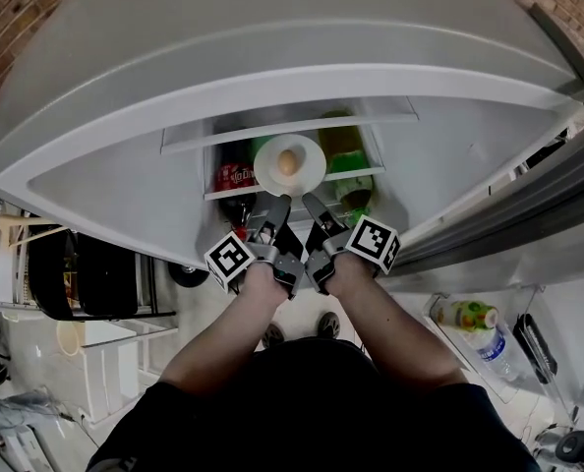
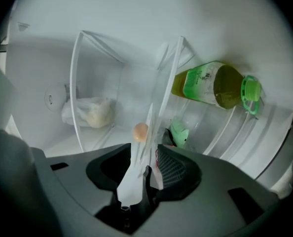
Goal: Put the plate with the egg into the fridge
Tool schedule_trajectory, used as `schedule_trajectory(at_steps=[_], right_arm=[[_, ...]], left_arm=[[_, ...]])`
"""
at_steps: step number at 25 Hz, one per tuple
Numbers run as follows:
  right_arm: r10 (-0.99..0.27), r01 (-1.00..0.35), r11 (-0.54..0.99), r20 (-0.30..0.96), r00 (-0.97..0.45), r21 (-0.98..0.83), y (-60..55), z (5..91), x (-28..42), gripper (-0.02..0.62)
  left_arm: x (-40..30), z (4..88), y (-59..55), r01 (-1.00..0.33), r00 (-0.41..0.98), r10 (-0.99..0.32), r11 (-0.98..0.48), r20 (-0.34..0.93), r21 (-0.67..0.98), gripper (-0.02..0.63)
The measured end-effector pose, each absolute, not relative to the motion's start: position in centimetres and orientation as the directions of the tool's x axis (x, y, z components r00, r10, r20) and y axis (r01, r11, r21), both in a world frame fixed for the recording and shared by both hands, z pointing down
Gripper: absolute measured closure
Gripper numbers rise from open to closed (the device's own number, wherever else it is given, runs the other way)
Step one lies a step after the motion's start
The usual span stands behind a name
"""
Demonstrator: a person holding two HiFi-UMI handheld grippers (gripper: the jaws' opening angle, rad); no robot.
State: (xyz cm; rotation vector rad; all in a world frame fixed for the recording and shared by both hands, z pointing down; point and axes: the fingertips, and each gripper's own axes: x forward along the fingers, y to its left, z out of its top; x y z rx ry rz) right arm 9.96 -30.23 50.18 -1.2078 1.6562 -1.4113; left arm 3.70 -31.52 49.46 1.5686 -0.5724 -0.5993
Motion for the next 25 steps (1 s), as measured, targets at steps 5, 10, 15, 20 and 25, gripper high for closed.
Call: schedule_trajectory(at_steps=[5,10,15,20,25], right_arm=[[-0.904,-0.254,0.031,0.081,-0.42,-0.967,-27.5,49.1,8.2,0.422],[-0.876,-0.297,0.118,0.041,-0.48,-0.948,-25.1,46.8,6.2,0.423],[-0.856,-0.394,0.206,0.031,-0.517,-0.896,-22.4,44.9,5.6,0.45],[-0.853,-0.509,0.273,0.04,-0.521,-0.816,-19.8,43.7,6.3,0.497],[-0.838,-0.663,0.39,0.052,-0.543,-0.639,-17.3,41.8,5.7,0.559]], left_arm=[[3.6,47.6,-28.6,0.004,0.769,-0.636,-0.098,-0.066,0.995,0.431],[4.0,43.9,-25.5,0.031,0.813,-0.566,-0.193,-0.137,0.981,0.433],[2.6,41.9,-23.0,-0.06,0.842,-0.523,-0.337,-0.133,0.94,0.433],[0.7,40.8,-21.1,-0.238,0.865,-0.494,-0.551,-0.083,0.8,0.434],[-0.3,39.1,-19.5,-0.358,0.878,-0.474,-0.742,-0.065,0.567,0.549]])
